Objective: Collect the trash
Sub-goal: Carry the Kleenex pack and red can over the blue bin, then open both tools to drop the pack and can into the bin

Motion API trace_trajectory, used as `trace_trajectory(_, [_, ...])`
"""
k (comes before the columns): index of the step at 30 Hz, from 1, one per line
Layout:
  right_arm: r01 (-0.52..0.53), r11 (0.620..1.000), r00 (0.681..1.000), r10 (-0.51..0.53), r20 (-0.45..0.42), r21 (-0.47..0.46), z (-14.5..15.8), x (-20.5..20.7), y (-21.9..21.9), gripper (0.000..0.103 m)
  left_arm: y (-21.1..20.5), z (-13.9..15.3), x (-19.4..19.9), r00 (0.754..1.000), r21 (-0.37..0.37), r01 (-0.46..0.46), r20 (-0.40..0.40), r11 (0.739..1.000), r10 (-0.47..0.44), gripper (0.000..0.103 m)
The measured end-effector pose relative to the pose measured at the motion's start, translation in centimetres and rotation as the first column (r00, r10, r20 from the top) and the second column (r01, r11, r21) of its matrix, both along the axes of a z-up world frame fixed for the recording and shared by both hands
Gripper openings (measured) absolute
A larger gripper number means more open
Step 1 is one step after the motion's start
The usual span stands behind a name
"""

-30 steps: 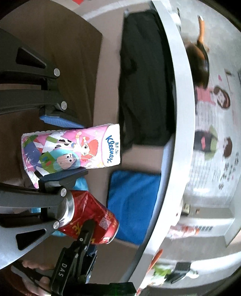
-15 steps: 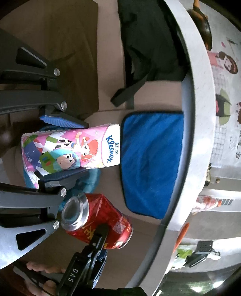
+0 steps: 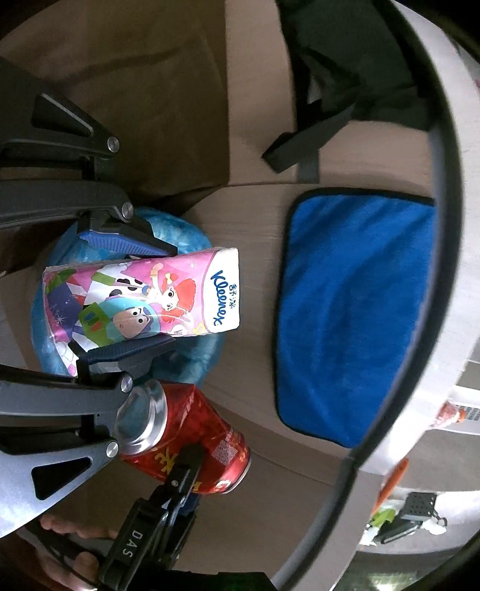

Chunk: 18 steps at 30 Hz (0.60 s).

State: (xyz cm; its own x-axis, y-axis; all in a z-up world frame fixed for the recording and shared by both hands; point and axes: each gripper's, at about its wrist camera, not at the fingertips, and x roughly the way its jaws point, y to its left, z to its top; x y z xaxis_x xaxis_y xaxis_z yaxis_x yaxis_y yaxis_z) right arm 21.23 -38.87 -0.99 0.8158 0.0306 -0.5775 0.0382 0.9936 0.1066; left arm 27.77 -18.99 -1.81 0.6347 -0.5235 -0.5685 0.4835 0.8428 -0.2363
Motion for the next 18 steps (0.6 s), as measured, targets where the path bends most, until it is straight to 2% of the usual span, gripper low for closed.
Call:
trace_trajectory(8, [-0.007, 1.000, 0.998, 0.008, -0.067, 0.015, -2.8, 2.4, 0.3, 0.046, -0.5, -2.5, 2.4, 0.998, 0.005, -0.016, -0.061, 1.000, 0.016, 0.043])
trace_trajectory(15, [-0.010, 1.000, 0.995, 0.011, -0.100, 0.013, -4.0, 3.6, 0.7, 0.046, -0.7, -3.9, 3.7, 0.995, -0.001, -0.021, -0.100, 1.000, 0.020, 0.043])
trace_trajectory(18, [-0.010, 1.000, 0.993, 0.012, -0.120, 0.010, -4.5, 4.0, 0.8, 0.046, -0.6, -4.1, 4.1, 0.994, -0.027, -0.016, -0.111, 0.999, 0.013, 0.043])
